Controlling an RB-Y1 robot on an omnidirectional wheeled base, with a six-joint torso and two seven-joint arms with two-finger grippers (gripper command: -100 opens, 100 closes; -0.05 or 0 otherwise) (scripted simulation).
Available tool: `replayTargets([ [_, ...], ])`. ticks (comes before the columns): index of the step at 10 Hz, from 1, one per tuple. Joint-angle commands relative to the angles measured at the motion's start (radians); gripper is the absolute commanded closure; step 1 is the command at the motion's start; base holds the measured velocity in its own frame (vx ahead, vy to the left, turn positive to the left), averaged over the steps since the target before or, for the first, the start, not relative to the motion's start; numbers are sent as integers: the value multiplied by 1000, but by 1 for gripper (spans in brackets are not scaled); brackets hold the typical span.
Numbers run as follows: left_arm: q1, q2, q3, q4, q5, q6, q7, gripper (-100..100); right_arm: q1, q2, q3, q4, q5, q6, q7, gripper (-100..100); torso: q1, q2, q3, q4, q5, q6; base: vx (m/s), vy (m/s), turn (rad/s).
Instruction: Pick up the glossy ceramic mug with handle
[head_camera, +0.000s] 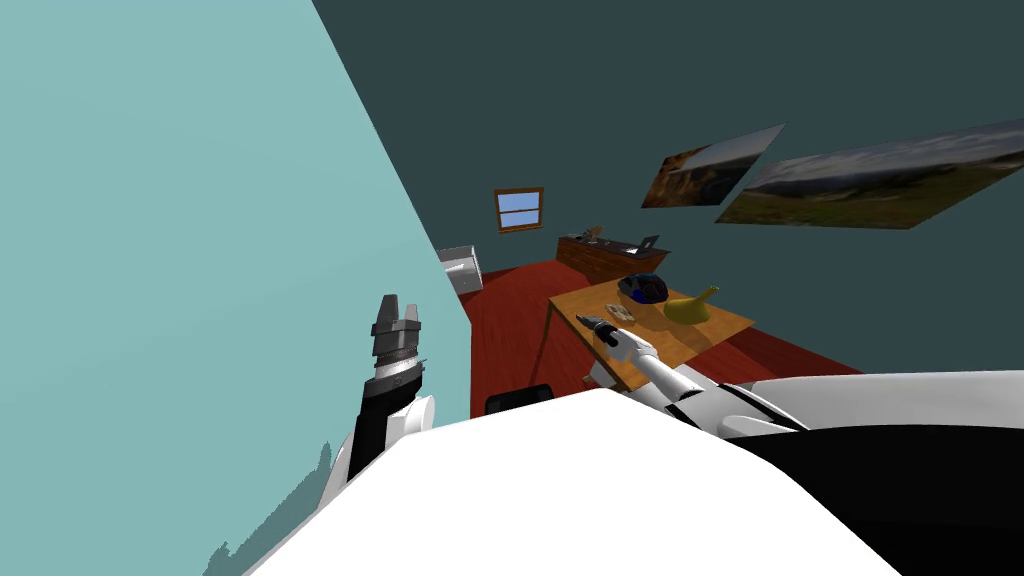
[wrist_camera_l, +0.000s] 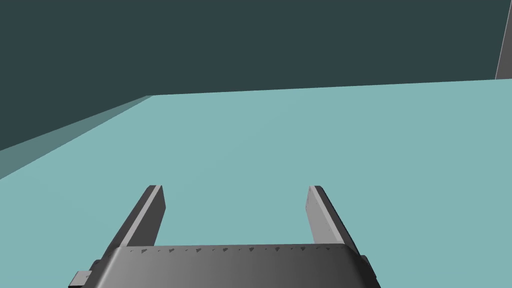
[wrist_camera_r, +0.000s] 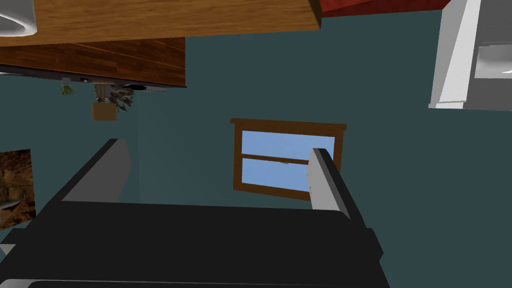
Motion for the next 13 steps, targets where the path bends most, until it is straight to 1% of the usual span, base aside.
replayTargets([
  [1,0,0,0,0,0,0,0,0,-10,-15,13,38,29,34,16,-100,0,0,0,0,0,0,16,13,57],
  [2,0,0,0,0,0,0,0,0,-24,-23,18,70,55,48,34,-100,0,0,0,0,0,0,22,12,72],
  [3,0,0,0,0,0,0,0,0,-24,-23,18,83,55,48,34,-100,0,0,0,0,0,0,17,5,24],
  [5,0,0,0,0,0,0,0,0,-49,-36,27,165,103,74,67,-100,0,0,0,0,0,0,17,9,55],
  [6,0,0,0,0,0,0,0,0,-59,-42,32,196,125,85,82,-100,0,0,0,0,0,0,26,9,63],
  [7,0,0,0,0,0,0,0,0,-59,-42,32,202,125,85,82,-100,0,0,0,0,0,0,18,5,21],
  [8,0,0,0,0,0,0,0,0,-72,-50,41,262,161,103,106,-100,0,0,0,0,0,0,21,5,59],
  [9,0,0,0,0,0,0,0,0,-76,-52,45,290,175,110,116,-100,0,0,0,0,0,0,24,5,66],
  [10,0,0,0,0,0,0,0,0,-76,-52,31,290,175,110,116,-100,0,0,0,0,0,0,18,3,18],
  [11,0,0,0,0,0,0,0,0,-76,-52,44,290,175,110,116,-100,-1,0,0,0,0,0,8,1,-9],
  [12,0,0,0,0,0,0,0,0,-76,-50,55,330,195,119,130,-100,-1,1,0,0,0,0,9,2,45],
  [13,0,0,0,0,0,0,0,0,-66,-38,63,352,202,122,134,-100,-1,1,1,0,0,0,15,2,37],
])
